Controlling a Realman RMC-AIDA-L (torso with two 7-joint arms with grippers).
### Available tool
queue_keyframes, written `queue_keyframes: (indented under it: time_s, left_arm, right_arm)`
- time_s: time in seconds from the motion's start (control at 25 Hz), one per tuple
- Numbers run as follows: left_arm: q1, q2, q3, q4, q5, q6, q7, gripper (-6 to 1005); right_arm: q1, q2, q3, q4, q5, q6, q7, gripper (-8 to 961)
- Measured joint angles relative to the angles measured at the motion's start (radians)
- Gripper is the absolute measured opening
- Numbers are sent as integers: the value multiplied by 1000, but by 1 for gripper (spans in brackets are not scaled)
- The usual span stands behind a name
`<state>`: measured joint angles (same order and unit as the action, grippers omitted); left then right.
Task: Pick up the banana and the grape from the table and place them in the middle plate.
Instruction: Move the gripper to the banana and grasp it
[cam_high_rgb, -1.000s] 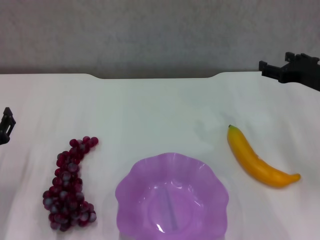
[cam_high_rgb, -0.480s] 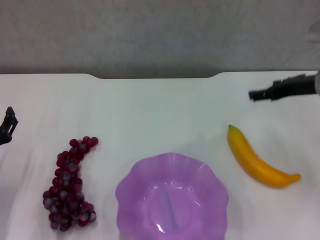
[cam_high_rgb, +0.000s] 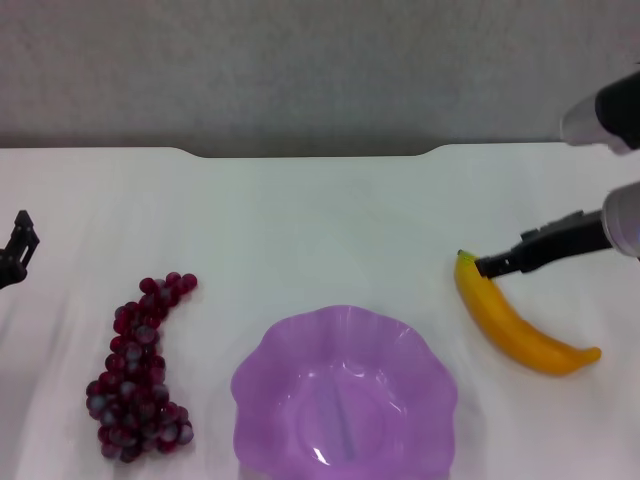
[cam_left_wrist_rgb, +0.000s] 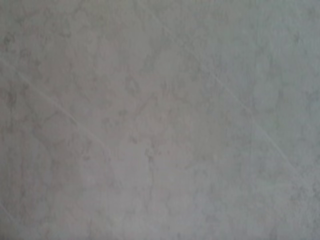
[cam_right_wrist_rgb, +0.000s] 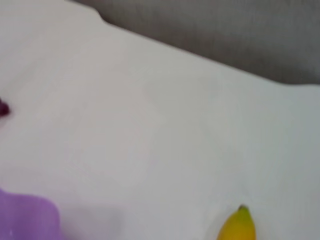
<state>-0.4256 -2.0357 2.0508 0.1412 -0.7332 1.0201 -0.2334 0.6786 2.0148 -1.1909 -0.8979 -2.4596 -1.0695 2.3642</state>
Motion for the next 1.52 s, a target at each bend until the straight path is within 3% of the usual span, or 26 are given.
queue_keyframes:
  time_s: [0.44,1.0,1.52]
  left_arm:
    - [-3,0,-2,0,-2,0,-6,711]
    - [-7,-3,0,0,-3,0,-7,712]
    - [-15,-3,0,0,-1,0,-7,711]
  right_arm:
    - [-56,-4,-34,28,-11,18,35,884]
    - [-4,-1,-104,212,-2,146,27,884]
    - [19,0,-156,295,38,217,25,883]
